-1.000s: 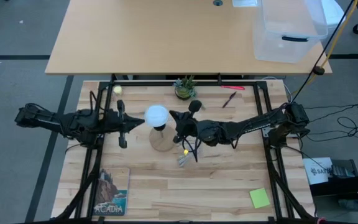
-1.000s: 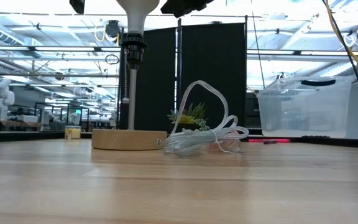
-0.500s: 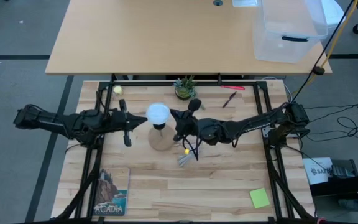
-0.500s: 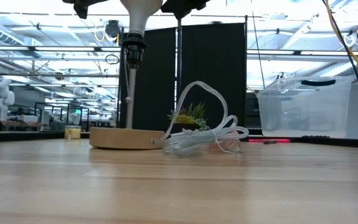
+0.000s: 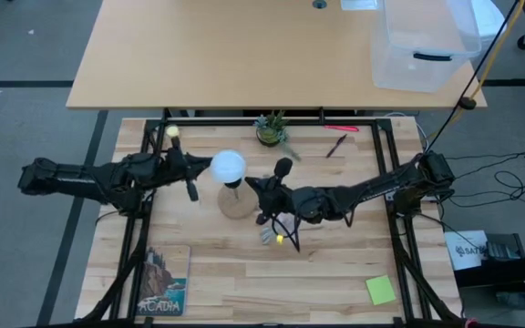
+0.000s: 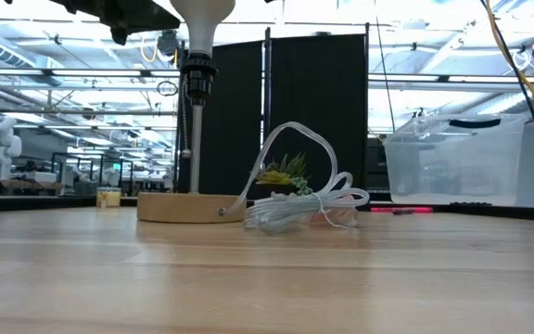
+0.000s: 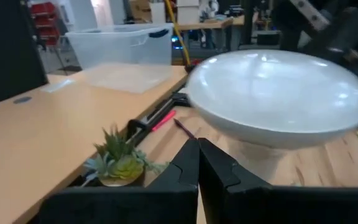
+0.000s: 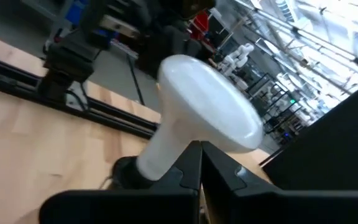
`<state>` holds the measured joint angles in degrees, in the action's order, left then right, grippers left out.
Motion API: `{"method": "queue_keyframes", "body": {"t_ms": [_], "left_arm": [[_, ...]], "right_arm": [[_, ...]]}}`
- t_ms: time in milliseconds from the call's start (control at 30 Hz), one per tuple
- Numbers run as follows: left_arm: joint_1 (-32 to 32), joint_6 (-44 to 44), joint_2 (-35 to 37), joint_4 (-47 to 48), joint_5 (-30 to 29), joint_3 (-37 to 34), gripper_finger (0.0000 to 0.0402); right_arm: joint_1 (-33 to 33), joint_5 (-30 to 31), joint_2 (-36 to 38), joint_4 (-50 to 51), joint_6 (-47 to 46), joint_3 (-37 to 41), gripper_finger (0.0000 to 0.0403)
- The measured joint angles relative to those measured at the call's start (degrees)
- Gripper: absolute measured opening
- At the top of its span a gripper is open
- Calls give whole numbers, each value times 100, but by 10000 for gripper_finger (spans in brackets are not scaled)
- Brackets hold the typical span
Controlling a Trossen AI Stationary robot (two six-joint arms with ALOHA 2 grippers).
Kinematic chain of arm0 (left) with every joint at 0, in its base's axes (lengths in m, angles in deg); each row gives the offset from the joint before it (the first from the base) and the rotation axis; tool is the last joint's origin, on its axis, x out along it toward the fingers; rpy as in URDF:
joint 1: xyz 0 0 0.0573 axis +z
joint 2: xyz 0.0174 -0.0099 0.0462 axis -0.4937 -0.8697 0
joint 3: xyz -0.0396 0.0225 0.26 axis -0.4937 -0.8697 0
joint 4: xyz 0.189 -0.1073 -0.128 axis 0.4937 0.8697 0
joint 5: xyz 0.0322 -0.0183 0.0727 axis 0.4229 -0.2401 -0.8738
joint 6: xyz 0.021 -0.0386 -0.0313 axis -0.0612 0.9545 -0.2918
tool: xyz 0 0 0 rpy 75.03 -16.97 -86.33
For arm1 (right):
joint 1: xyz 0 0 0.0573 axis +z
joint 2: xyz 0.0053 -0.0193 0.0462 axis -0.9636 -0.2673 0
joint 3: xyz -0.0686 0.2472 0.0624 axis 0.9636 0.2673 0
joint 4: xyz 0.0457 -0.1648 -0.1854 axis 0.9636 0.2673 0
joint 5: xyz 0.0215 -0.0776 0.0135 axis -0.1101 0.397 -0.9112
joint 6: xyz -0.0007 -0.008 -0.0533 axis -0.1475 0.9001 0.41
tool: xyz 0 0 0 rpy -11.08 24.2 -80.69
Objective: Screw lightbulb
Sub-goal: Insert the lightbulb into the lamp
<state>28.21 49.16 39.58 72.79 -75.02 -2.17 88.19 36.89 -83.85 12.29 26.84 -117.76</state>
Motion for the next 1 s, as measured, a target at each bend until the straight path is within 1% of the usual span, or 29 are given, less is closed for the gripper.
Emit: {"method": "queue_keyframes", "body": {"t_ms": [200,300,467,567,700,833,1000], "left_arm": [[-29,-122,233,-3,23,0,0],[-145,-124,467,-17,192,0,0],[-606,-169,724,-19,228,0,0],[-933,-265,687,-44,269,0,0],[-1243,-280,512,-81,177,0,0],[-1350,-297,316,-261,114,0,0],[-1339,-323,211,-251,-340,0,0]], "right_arm": [[76,-71,-60,496,-711,-2,0],[16,-59,-214,471,-775,-2,0],[-233,369,-365,184,-689,-2,0],[-424,408,-365,26,-687,-2,0],[-623,399,-365,-508,-399,-2,0],[-734,387,-365,-856,10,-2,0],[-732,353,-365,-1135,525,-2,0]]}}
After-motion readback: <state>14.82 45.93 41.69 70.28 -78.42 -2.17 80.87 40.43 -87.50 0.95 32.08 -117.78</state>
